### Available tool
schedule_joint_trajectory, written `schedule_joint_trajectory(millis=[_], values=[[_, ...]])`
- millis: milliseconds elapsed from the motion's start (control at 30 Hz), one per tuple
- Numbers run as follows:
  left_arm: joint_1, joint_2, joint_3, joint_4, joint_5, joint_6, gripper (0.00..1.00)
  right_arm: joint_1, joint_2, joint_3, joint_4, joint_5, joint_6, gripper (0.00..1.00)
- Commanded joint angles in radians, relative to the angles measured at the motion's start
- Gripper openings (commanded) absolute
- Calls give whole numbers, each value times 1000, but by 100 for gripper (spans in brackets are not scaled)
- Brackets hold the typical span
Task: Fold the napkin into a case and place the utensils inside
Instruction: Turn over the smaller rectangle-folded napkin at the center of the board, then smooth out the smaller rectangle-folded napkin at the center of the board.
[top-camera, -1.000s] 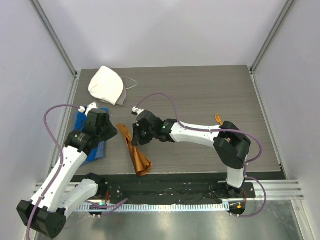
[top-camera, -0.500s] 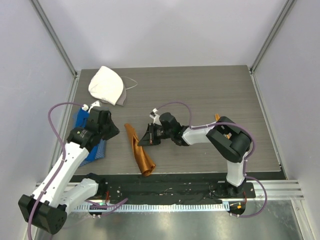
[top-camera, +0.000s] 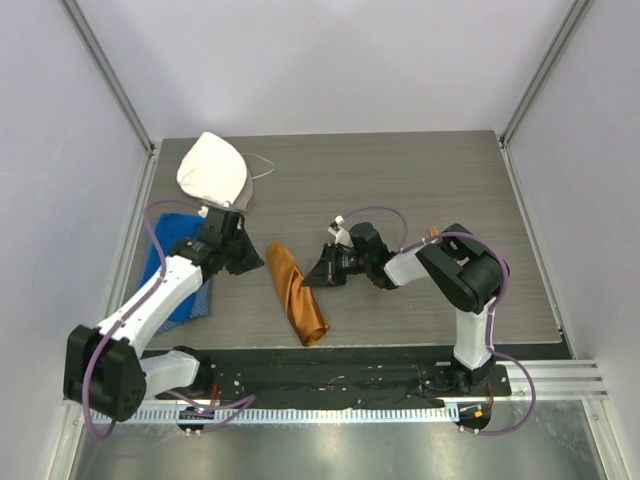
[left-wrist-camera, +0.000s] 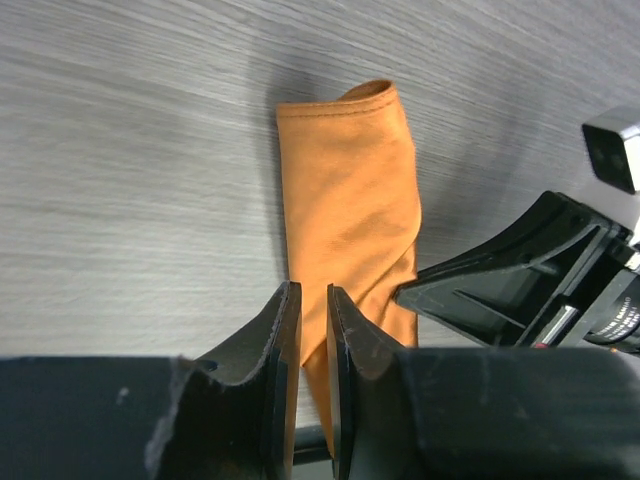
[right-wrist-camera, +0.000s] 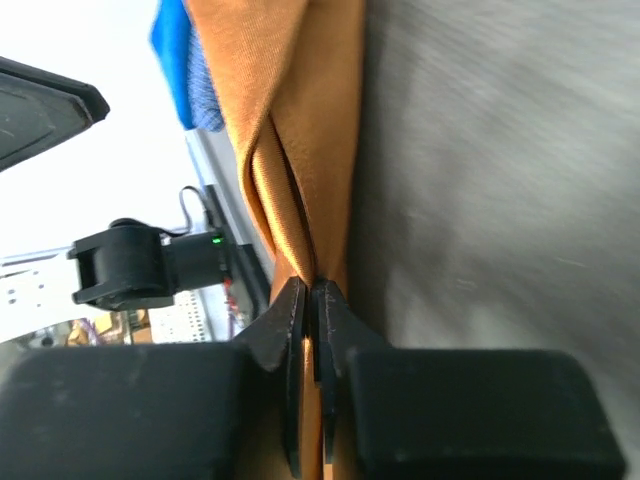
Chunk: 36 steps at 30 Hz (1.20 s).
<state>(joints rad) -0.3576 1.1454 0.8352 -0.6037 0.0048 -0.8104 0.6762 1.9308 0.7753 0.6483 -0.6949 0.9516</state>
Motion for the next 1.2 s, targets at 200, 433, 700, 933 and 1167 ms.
schedule_joint_trajectory(millis=[200, 433, 700, 933, 1167], values=[[-15, 270, 100, 234, 173, -38, 19, -121, -56, 90, -352, 26, -316, 41], [-15, 378, 139, 346, 284, -85, 19, -49, -288, 190, -827, 322, -518, 49], [-15, 523, 177, 386, 227, -72, 19, 164, -450, 7, -620, 299, -277, 20], [-15, 639, 225, 366, 167, -49, 18, 221, -397, -99, -519, 360, -240, 11], [-41, 513, 243, 312, 75, -10, 28, 209, -380, -42, -671, 504, -370, 8]])
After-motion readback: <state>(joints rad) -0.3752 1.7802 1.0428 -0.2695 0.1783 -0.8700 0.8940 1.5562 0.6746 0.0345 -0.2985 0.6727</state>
